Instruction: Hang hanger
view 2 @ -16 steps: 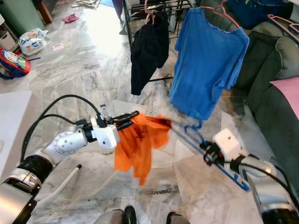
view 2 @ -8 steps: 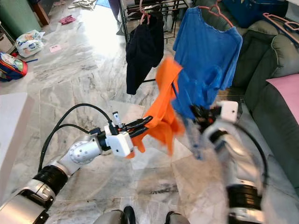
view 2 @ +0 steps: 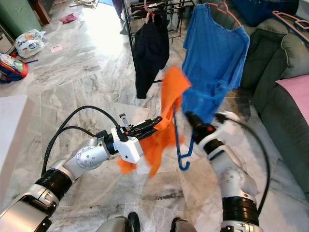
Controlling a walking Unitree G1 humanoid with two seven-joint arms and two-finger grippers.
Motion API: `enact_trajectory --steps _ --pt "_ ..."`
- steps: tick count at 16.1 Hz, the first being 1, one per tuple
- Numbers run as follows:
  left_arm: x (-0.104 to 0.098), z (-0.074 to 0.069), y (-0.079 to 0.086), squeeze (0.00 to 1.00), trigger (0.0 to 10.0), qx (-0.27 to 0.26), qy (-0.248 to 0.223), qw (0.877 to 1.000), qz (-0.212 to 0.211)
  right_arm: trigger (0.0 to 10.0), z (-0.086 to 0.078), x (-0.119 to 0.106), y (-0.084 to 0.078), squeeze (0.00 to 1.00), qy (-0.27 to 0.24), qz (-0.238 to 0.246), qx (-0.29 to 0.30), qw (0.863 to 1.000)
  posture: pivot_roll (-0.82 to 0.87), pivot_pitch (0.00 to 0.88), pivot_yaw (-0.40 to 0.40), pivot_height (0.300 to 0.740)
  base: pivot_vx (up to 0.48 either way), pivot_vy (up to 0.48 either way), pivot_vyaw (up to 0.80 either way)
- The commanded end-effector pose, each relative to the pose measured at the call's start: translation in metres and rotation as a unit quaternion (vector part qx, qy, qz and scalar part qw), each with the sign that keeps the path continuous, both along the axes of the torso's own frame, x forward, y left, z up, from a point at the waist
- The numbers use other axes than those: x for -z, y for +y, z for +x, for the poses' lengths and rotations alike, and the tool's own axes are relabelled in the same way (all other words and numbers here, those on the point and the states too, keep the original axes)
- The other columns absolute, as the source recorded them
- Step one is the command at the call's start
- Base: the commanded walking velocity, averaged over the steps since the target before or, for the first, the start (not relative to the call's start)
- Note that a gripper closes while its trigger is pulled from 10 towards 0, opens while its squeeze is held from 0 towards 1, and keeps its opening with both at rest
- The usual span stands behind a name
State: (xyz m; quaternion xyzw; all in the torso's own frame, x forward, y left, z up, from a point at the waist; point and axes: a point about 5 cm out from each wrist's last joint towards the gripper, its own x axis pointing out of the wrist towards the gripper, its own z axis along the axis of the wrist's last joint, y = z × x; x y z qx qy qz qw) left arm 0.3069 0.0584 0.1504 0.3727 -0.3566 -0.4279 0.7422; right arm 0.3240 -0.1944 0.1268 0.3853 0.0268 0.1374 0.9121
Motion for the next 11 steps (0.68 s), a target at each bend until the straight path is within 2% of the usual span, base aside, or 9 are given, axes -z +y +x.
enact_trajectory --steps 1,2,4,5,7,8,10,11 --pt "0.009 -0.004 0.003 0.0 10.0 0.005 0.009 1.0 0.02 10.0 0.003 -0.022 -0.004 0.0 -0.038 0.029 0.017 0.999 -0.05 0.196 0.079 0.74 0.0 0.0 0.0" --pt "0.02 -0.008 0.002 0.0 10.0 0.007 0.024 0.999 0.031 10.0 0.003 -0.029 0.0 0.0 -0.043 0.034 0.011 0.998 -0.05 0.198 0.08 0.74 0.0 0.0 0.0" --pt "0.025 -0.01 0.002 0.0 10.0 0.006 0.032 0.999 0.032 10.0 0.003 -0.036 0.005 0.0 -0.054 0.033 -0.002 0.998 -0.05 0.198 0.079 0.74 0.0 0.0 0.0" --pt "0.033 -0.014 -0.001 0.0 10.0 0.005 0.05 0.998 0.03 10.0 0.008 -0.05 0.001 0.0 -0.07 0.044 0.015 0.996 -0.06 0.199 0.074 0.74 0.0 0.0 0.0" --pt "0.041 -0.016 -0.001 0.0 10.0 0.004 0.067 0.997 0.039 10.0 0.012 -0.063 -0.005 0.0 -0.082 0.083 0.034 0.993 -0.06 0.2 0.072 0.74 0.0 0.0 0.0" --pt "0.048 -0.018 -0.001 0.0 10.0 0.001 0.079 0.996 0.045 10.0 0.013 -0.073 0.0 0.0 -0.098 0.093 0.023 0.991 -0.06 0.2 0.068 0.74 0.0 0.0 0.0" --pt "0.061 -0.022 -0.003 0.0 10.0 -0.009 0.1 0.993 0.054 10.0 0.01 -0.087 0.022 0.0 -0.123 0.088 -0.031 0.988 -0.06 0.2 0.061 0.74 0.0 0.0 0.0" --pt "0.062 -0.023 -0.003 0.0 10.0 -0.01 0.103 0.993 0.055 10.0 0.009 -0.089 0.025 0.0 -0.127 0.088 -0.039 0.987 -0.06 0.2 0.061 0.74 0.0 0.0 0.0"
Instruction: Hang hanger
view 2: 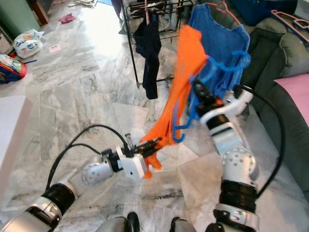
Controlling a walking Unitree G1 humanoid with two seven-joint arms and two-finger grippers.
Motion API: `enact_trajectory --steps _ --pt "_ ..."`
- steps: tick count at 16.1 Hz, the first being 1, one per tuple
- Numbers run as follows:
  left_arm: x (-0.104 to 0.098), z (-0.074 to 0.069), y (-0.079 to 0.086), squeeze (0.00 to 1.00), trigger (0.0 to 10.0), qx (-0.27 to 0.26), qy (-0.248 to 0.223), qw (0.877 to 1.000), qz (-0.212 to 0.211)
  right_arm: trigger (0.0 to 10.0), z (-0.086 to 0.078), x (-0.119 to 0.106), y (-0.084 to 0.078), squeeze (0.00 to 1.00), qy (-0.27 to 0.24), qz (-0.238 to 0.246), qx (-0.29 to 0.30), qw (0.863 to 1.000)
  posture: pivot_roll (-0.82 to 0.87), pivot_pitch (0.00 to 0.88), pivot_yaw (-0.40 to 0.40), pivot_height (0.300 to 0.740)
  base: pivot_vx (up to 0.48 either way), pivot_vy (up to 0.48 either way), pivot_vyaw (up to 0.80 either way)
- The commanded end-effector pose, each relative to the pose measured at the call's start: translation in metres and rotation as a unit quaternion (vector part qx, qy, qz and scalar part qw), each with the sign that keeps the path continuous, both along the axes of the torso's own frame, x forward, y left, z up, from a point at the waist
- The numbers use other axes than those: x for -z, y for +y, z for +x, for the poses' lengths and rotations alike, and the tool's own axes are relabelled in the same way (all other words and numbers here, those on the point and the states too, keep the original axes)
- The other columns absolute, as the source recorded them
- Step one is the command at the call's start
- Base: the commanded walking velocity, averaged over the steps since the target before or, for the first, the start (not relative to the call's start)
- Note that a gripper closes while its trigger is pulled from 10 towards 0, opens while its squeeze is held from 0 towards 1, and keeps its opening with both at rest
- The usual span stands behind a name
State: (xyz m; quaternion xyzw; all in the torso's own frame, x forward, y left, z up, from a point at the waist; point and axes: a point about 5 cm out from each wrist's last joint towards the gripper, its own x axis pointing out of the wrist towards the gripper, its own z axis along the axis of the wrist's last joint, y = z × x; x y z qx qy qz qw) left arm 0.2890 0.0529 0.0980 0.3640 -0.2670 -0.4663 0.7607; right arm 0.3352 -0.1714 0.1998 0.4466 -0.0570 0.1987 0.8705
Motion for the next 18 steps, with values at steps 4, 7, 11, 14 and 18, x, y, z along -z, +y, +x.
enact_trajectory --steps 4,7,11,14,18 --pt "0.021 -0.009 -0.007 0.0 10.0 -0.004 0.024 0.999 0.027 10.0 -0.007 -0.023 0.018 0.0 -0.052 -0.029 -0.046 0.997 -0.06 0.206 0.052 0.74 0.0 0.0 0.0" --pt "0.018 -0.009 -0.01 0.0 10.0 0.005 0.006 0.999 0.031 10.0 -0.003 -0.011 0.016 0.0 -0.027 -0.103 -0.006 0.994 -0.06 0.206 0.053 0.74 0.0 0.0 0.0" --pt "0.008 -0.002 -0.006 0.0 10.0 -0.013 -0.019 1.0 0.015 10.0 0.001 -0.001 0.003 0.0 -0.011 -0.176 0.042 0.983 -0.07 0.208 0.056 0.74 0.0 0.0 0.0" --pt "0.019 -0.013 -0.004 1.0 10.0 0.007 0.038 0.999 0.002 10.0 0.001 0.005 -0.006 0.0 -0.02 -0.234 0.066 0.97 -0.07 0.212 0.052 0.74 0.0 0.0 0.0" --pt "0.035 -0.019 -0.011 1.0 10.0 0.02 0.119 0.992 0.02 10.0 -0.005 0.012 0.007 0.0 -0.065 -0.3 0.043 0.951 -0.07 0.215 0.048 0.74 0.0 0.0 0.0"
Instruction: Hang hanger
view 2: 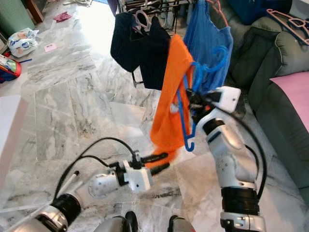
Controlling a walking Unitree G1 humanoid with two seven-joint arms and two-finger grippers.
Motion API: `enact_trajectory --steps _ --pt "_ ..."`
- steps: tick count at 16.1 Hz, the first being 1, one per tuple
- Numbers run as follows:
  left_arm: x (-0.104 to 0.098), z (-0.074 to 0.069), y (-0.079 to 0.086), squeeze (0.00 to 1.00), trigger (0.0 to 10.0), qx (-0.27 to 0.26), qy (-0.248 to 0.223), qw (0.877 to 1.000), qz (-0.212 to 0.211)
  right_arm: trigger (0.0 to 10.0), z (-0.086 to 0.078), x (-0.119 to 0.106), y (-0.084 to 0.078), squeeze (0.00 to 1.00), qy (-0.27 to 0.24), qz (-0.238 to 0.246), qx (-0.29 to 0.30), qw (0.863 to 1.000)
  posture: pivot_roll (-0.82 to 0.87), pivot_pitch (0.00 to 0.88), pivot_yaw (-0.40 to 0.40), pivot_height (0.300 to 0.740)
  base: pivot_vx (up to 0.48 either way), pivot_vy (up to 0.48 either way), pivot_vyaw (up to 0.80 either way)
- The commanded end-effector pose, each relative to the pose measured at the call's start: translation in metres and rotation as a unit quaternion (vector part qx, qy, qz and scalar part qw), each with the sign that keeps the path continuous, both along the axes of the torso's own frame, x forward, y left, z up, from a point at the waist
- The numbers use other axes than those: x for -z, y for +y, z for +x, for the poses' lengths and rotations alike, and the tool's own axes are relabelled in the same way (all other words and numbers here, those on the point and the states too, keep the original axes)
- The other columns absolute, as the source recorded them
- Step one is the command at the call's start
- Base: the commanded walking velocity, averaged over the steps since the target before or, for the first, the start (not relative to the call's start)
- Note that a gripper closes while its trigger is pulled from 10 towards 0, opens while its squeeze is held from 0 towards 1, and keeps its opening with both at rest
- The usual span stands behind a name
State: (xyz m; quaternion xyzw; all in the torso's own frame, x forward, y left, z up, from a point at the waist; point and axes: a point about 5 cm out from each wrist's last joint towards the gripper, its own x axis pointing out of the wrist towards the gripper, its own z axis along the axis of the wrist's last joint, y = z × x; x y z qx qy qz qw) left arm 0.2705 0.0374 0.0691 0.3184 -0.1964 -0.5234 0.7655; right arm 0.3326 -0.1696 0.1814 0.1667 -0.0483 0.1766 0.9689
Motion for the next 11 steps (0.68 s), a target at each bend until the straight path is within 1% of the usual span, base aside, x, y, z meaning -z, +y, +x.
enact_trajectory --steps 1,2,3,4,6,7,8,9,10,11 --pt "0.006 0.0 0.004 1.0 10.0 -0.007 0.024 1.0 0.009 10.0 -0.004 -0.006 0.008 0.0 -0.034 -0.029 -0.025 0.999 -0.07 0.214 0.048 0.74 0.0 0.0 0.0" --pt "0.003 0.003 0.002 1.0 10.0 -0.008 0.035 0.999 0.0 10.0 -0.008 -0.001 0.015 0.0 -0.047 -0.065 -0.043 0.996 -0.07 0.213 0.049 0.74 0.0 0.0 0.0" --pt "0.001 0.004 0.002 1.0 10.0 -0.009 0.034 0.999 -0.006 10.0 -0.009 0.001 0.016 0.0 -0.05 -0.081 -0.046 0.994 -0.07 0.213 0.05 0.74 0.0 0.0 0.0" --pt "-0.001 0.004 0.002 1.0 10.0 -0.008 0.033 0.999 -0.01 10.0 -0.01 0.003 0.017 0.0 -0.052 -0.09 -0.051 0.993 -0.07 0.213 0.05 0.74 0.0 0.0 0.0" --pt "-0.005 0.006 0.007 1.0 10.0 -0.011 0.03 0.999 -0.022 10.0 -0.014 0.009 0.016 0.0 -0.061 -0.089 -0.057 0.993 -0.07 0.21 0.052 0.74 0.0 0.0 0.0" --pt "-0.007 0.007 0.011 1.0 10.0 -0.013 0.025 0.999 -0.024 10.0 -0.015 0.011 0.015 0.0 -0.078 -0.111 -0.049 0.989 -0.07 0.208 0.054 0.74 0.0 0.0 0.0" --pt "-0.008 0.008 0.014 1.0 10.0 -0.016 0.023 0.999 -0.028 10.0 -0.017 0.013 0.015 0.0 -0.086 -0.117 -0.048 0.988 -0.07 0.207 0.055 0.74 0.0 0.0 0.0" --pt "-0.012 0.011 0.02 1.0 10.0 -0.023 0.016 0.999 -0.033 10.0 -0.021 0.016 0.016 0.0 -0.107 -0.136 -0.057 0.983 -0.07 0.206 0.057 0.74 0.0 0.0 0.0" --pt "-0.013 0.011 0.021 1.0 10.0 -0.025 0.014 0.999 -0.035 10.0 -0.023 0.018 0.016 0.0 -0.111 -0.141 -0.063 0.982 -0.07 0.206 0.057 0.74 0.0 0.0 0.0" --pt "-0.016 0.014 0.025 1.0 10.0 -0.032 0.009 0.999 -0.041 10.0 -0.027 0.021 0.016 0.0 -0.112 -0.141 -0.083 0.98 -0.07 0.206 0.06 0.74 0.0 0.0 0.0"
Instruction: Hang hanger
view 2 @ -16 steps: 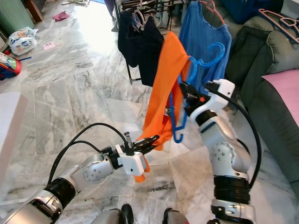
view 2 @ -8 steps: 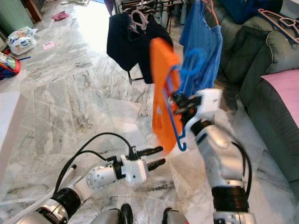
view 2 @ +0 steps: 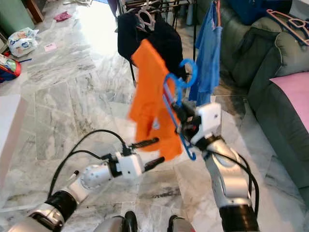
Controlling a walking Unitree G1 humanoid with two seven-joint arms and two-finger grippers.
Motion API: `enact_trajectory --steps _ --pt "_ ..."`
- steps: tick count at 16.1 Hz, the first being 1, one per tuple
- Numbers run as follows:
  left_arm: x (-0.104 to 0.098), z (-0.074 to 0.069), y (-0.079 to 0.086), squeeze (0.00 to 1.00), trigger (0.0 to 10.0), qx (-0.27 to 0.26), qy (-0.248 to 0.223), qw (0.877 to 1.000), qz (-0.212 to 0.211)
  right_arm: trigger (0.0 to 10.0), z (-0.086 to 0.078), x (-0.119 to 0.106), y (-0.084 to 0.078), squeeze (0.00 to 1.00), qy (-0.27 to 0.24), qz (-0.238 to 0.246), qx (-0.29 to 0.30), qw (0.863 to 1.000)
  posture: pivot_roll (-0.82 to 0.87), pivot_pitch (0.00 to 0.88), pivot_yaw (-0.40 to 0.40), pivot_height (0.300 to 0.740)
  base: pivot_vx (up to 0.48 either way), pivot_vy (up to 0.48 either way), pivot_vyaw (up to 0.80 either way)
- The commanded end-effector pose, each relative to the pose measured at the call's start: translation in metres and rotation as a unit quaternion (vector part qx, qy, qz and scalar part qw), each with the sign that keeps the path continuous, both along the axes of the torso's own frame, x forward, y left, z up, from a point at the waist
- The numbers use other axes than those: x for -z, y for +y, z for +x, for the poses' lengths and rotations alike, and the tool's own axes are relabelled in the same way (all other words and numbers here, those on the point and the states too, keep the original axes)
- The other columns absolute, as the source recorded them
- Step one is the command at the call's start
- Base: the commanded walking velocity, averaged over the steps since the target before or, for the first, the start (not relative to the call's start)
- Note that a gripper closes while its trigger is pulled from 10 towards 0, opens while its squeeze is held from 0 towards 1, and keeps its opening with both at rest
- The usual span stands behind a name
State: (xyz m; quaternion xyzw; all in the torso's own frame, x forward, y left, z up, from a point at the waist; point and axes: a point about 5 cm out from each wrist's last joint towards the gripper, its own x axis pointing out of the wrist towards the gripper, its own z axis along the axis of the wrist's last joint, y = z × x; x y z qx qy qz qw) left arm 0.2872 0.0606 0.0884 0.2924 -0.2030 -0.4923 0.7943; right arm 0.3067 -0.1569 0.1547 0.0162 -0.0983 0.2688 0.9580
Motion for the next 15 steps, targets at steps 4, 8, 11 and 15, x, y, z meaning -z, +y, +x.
enact_trajectory --steps 4,8,11,15 --pt "-0.021 0.014 0.026 1.0 10.0 -0.042 -0.035 0.998 -0.016 10.0 -0.021 0.015 -0.01 0.0 -0.01 -0.065 -0.067 0.996 -0.06 0.207 0.063 0.74 0.0 0.0 0.0" --pt "-0.036 0.024 0.039 1.0 10.0 -0.054 -0.063 0.997 -0.005 10.0 -0.044 0.026 -0.027 0.0 0.02 -0.091 -0.15 0.984 -0.06 0.205 0.066 0.74 0.0 0.0 0.0" --pt "-0.043 0.031 0.049 1.0 10.0 -0.057 -0.079 0.995 0.024 10.0 -0.059 0.029 -0.037 0.0 0.049 -0.105 -0.208 0.971 -0.06 0.204 0.072 0.74 0.0 0.0 0.0" --pt "-0.048 0.039 0.063 1.0 10.0 -0.066 -0.091 0.991 0.068 10.0 -0.067 0.03 -0.049 0.0 0.071 -0.143 -0.251 0.955 -0.06 0.204 0.074 0.74 0.0 0.0 0.0"
